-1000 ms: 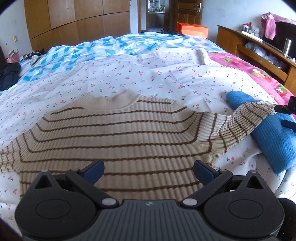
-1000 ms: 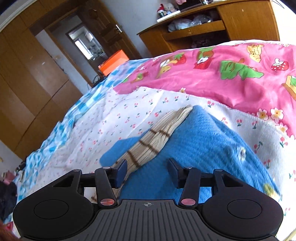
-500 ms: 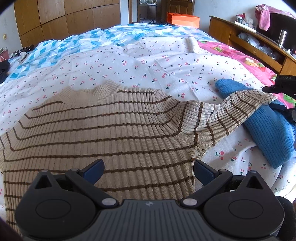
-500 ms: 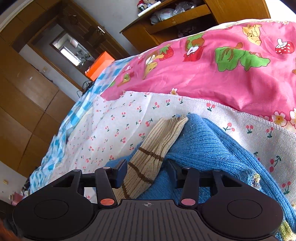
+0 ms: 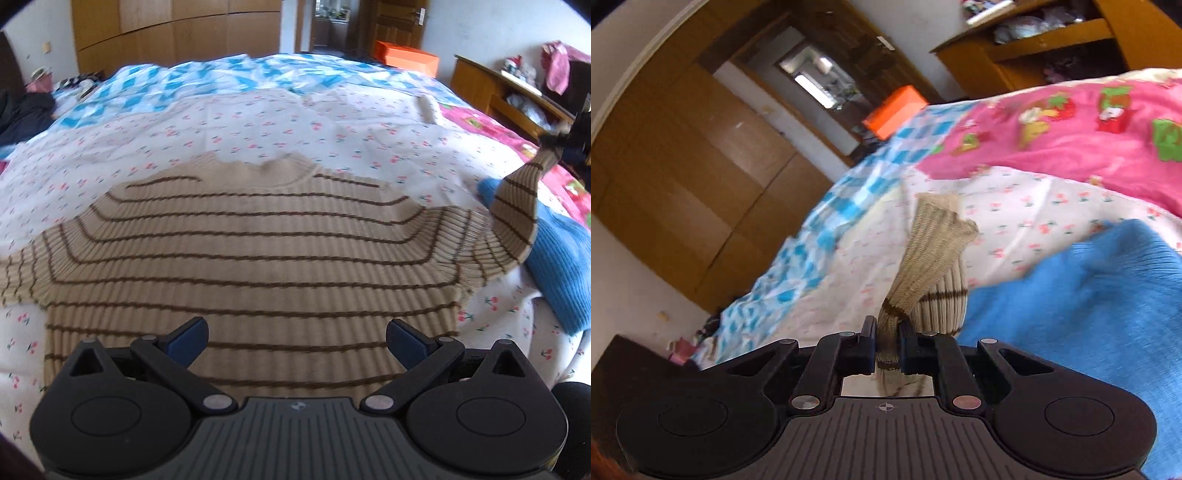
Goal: Fold small clothes
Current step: 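Fold the held sleeve across the sweater body with the right tool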
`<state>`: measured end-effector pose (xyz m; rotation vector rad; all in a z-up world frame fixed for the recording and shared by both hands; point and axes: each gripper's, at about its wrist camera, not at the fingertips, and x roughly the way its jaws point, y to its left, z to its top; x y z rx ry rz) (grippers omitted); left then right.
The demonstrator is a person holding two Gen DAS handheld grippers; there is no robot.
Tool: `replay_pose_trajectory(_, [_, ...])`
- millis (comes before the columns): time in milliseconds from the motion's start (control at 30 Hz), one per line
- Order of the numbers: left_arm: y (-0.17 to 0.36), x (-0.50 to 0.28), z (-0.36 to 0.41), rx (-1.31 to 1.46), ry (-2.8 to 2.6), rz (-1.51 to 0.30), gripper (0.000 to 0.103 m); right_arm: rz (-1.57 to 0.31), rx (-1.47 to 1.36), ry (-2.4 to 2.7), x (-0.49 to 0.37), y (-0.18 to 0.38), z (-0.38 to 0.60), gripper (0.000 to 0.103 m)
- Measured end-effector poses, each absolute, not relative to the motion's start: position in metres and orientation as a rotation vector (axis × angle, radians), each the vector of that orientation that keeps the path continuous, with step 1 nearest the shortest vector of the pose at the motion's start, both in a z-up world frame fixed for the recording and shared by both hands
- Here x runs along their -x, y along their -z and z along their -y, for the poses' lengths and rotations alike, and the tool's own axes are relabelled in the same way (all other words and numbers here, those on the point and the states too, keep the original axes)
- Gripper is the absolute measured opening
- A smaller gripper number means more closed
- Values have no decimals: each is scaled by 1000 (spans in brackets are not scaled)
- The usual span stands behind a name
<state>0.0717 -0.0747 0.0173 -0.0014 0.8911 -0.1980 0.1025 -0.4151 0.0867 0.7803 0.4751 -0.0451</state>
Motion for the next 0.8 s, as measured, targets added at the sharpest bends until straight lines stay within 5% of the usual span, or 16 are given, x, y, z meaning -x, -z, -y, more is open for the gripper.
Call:
replay_pose_trajectory(267, [-13, -60, -9, 93, 51, -828, 103, -599, -632, -314, -143, -112, 244, 10])
replay_pose_trajectory(500, [3, -42, -68, 165, -75, -796, 103, -875, -412, -480, -171, -44, 109, 10])
replay_pose_trajectory(633, [7, -45, -83, 217, -81, -799, 103, -1007, -401, -520, -165, -6, 86, 15])
replay_pose_trajectory(800, [8, -50, -88, 228, -73, -793, 103, -923, -398, -498, -143, -24, 113, 19])
